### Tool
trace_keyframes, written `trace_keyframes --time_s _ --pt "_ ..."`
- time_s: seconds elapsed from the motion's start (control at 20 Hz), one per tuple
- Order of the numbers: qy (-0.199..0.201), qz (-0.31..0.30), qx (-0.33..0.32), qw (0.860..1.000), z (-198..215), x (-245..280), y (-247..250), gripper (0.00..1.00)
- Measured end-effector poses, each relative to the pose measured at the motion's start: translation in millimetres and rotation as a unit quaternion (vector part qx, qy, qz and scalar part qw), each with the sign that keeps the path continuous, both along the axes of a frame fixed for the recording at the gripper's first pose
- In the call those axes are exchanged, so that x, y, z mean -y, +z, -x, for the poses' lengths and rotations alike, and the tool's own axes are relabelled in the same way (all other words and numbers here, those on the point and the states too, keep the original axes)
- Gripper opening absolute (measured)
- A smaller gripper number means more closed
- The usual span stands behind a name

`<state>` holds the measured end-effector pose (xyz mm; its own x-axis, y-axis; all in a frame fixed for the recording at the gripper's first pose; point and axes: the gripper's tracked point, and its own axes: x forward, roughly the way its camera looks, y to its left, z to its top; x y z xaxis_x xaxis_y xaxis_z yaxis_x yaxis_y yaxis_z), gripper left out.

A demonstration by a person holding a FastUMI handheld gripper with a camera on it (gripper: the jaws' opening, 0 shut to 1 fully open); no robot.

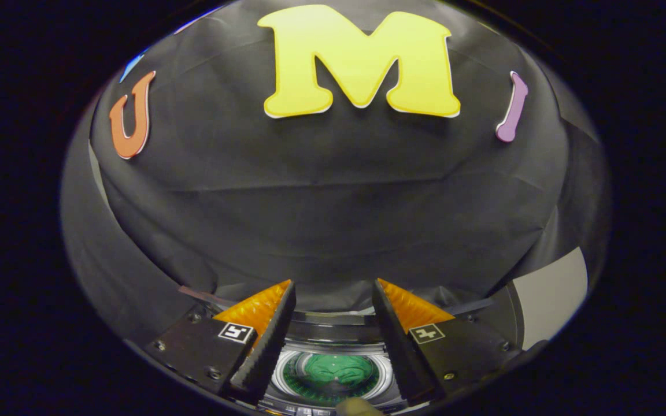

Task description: Put the clothes into the washing machine and then close the washing machine lid.

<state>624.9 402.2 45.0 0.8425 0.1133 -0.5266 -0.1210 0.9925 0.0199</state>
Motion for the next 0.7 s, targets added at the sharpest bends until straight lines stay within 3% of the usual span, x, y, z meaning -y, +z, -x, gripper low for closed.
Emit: trace_keyframes --time_s 0.7 --pt "0.003 -0.011 0.026 1.000 24.8 4.9 -10.6 0.86"
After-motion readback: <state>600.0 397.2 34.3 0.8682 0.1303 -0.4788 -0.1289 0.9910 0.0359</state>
